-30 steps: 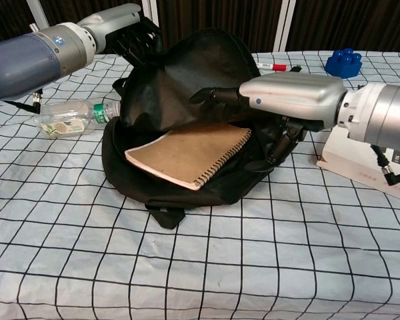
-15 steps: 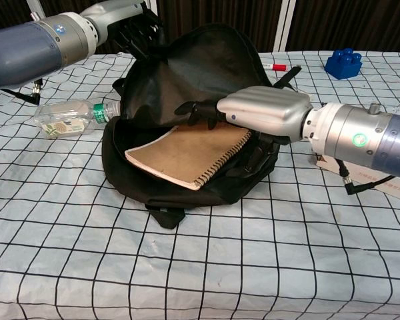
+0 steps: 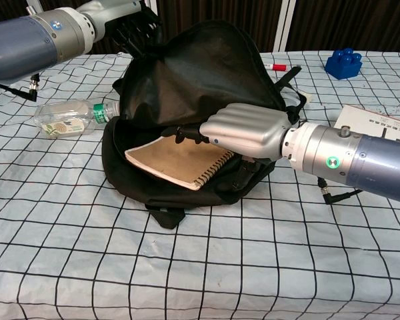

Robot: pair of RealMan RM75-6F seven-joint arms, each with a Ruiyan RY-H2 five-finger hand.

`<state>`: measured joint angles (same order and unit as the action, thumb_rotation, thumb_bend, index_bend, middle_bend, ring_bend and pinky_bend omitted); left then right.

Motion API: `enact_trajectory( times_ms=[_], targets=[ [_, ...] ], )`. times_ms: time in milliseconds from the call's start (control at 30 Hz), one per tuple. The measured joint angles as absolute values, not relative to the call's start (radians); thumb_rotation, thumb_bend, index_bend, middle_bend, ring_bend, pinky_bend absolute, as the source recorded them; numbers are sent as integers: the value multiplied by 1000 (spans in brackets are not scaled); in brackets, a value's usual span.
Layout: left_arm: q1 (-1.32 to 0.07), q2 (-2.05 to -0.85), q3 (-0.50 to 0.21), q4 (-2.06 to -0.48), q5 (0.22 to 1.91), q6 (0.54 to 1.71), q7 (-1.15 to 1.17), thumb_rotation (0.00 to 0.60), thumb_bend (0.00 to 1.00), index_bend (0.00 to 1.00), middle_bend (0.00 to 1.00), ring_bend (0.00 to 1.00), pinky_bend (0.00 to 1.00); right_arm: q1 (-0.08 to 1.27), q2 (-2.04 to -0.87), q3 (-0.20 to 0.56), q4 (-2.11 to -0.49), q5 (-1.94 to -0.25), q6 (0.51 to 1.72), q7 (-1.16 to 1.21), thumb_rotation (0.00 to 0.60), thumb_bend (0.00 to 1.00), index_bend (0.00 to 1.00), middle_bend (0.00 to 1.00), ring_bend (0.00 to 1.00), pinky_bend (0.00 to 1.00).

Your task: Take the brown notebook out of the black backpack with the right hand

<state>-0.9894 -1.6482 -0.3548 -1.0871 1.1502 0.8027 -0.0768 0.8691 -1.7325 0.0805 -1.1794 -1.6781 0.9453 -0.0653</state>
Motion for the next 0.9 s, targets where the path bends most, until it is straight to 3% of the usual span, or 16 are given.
enact_trajectory(
  times_ms=[500,733,900],
  targets=[
    [-991,-1628,-344,-1106,1122,813,-22,600,456,638,675,398,298,894,-1809,79,-1088,-1651,943,-45,600,186,62,176,263,226],
    [-992,-1626,-336,-1106,1120,812,-13,600,457,638,676,398,297,892,-1858,81,-1010,-1637,968,-58,600,350,202,258,342,253],
    [-994,-1626,-333,-1106,1119,812,-6,600,456,638,676,398,298,882,-1870,88,-996,-1629,1003,-60,600,406,261,302,372,264]
  ],
)
